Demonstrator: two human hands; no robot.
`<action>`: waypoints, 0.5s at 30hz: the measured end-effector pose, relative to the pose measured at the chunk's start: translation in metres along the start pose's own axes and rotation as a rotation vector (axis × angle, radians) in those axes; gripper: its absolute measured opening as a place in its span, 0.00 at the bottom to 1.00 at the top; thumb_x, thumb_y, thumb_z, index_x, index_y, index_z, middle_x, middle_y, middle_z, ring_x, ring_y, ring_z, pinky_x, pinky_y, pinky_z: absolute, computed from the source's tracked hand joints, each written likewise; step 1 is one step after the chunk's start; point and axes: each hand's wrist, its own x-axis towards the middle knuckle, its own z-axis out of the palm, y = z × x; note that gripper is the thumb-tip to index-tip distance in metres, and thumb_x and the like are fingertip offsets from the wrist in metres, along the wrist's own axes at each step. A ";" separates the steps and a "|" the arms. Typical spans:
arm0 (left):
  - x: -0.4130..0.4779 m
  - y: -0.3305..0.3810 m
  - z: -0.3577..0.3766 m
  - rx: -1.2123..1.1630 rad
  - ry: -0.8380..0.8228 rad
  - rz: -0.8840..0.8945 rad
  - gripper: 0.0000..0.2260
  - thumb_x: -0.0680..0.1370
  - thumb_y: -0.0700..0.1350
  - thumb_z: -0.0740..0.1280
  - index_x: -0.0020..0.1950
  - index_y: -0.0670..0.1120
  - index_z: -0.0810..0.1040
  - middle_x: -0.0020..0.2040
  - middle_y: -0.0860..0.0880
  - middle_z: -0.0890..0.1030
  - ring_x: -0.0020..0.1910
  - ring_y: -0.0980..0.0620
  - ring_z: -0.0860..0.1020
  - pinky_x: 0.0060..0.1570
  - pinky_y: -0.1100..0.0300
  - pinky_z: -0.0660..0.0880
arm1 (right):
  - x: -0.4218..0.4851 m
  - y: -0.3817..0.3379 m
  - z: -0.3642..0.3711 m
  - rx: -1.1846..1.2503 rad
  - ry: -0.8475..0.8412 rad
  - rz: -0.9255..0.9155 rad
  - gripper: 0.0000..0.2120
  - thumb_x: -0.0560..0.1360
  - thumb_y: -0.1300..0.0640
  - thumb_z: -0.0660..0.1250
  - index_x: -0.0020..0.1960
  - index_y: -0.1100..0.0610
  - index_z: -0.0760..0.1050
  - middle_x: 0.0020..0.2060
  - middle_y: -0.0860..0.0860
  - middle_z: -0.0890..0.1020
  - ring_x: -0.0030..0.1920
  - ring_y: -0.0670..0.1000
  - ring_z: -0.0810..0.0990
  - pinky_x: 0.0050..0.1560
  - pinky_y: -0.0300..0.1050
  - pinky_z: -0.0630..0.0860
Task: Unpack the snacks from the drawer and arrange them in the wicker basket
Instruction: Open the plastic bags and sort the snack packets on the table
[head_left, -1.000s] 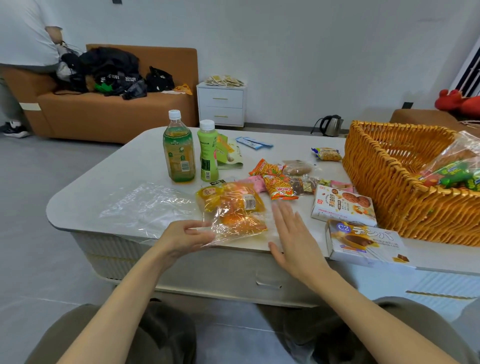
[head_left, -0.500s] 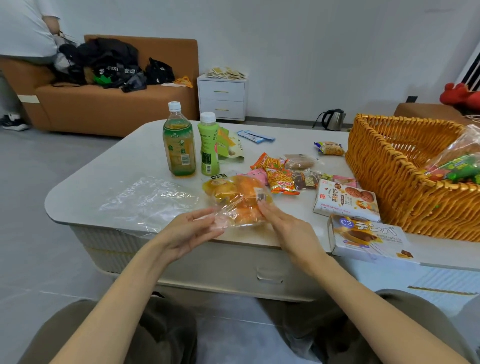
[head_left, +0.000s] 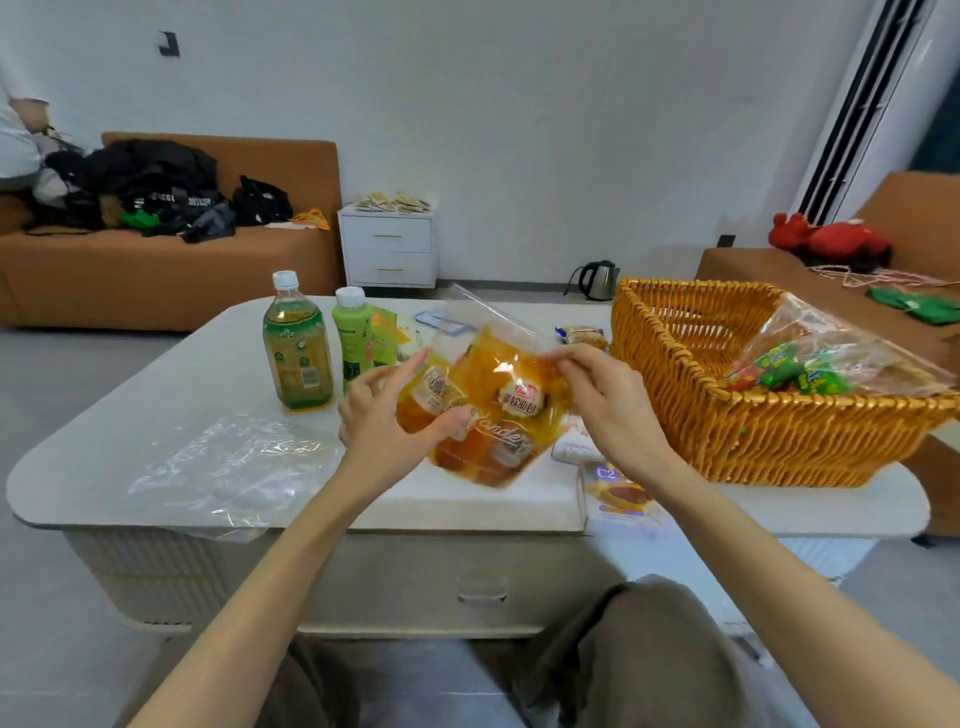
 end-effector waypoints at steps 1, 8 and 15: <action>0.002 0.011 -0.001 -0.045 -0.023 0.010 0.34 0.69 0.63 0.72 0.72 0.63 0.63 0.65 0.55 0.67 0.69 0.51 0.63 0.64 0.57 0.69 | 0.000 -0.006 -0.009 0.055 -0.002 0.037 0.12 0.82 0.59 0.57 0.55 0.53 0.78 0.45 0.44 0.80 0.49 0.48 0.79 0.49 0.53 0.80; 0.019 0.078 0.018 -0.305 -0.108 0.017 0.19 0.74 0.53 0.70 0.64 0.55 0.73 0.51 0.56 0.77 0.48 0.58 0.77 0.33 0.67 0.75 | 0.006 -0.031 -0.090 0.067 -0.115 0.142 0.11 0.79 0.47 0.61 0.59 0.49 0.73 0.50 0.42 0.78 0.49 0.45 0.80 0.36 0.34 0.78; 0.042 0.142 0.053 -0.385 -0.123 0.064 0.20 0.77 0.55 0.67 0.68 0.52 0.74 0.63 0.49 0.77 0.59 0.51 0.76 0.39 0.67 0.74 | 0.011 -0.043 -0.155 -0.092 0.065 0.124 0.25 0.70 0.46 0.74 0.64 0.51 0.74 0.56 0.44 0.78 0.44 0.46 0.82 0.31 0.42 0.82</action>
